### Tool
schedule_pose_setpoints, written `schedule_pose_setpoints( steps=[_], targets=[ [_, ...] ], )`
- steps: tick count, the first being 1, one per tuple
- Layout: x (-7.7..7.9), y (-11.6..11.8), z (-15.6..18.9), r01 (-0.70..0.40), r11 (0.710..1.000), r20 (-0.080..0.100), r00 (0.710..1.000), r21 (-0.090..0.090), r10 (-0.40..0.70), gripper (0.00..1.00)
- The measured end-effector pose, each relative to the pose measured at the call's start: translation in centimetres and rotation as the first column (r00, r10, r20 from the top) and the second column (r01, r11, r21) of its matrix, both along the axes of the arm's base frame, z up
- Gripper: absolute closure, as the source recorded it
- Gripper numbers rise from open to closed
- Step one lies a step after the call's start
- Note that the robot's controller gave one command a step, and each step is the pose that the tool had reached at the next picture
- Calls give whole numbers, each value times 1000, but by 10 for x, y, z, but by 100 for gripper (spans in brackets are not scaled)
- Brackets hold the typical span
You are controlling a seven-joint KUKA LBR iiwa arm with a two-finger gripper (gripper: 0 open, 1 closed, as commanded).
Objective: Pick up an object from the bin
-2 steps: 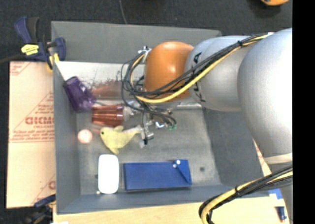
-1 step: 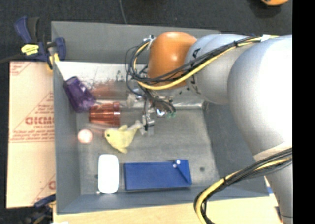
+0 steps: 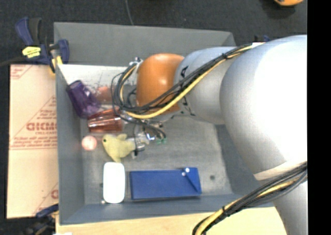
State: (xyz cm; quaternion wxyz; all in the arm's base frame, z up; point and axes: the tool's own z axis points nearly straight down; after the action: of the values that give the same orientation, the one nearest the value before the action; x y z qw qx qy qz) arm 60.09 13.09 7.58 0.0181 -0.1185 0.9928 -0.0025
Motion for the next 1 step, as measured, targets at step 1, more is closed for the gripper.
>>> schedule_pose_setpoints(
  steps=[1],
  targets=[
    [-35,16,-5,24,1000,7,1000,-6,-24,100]
  ],
)
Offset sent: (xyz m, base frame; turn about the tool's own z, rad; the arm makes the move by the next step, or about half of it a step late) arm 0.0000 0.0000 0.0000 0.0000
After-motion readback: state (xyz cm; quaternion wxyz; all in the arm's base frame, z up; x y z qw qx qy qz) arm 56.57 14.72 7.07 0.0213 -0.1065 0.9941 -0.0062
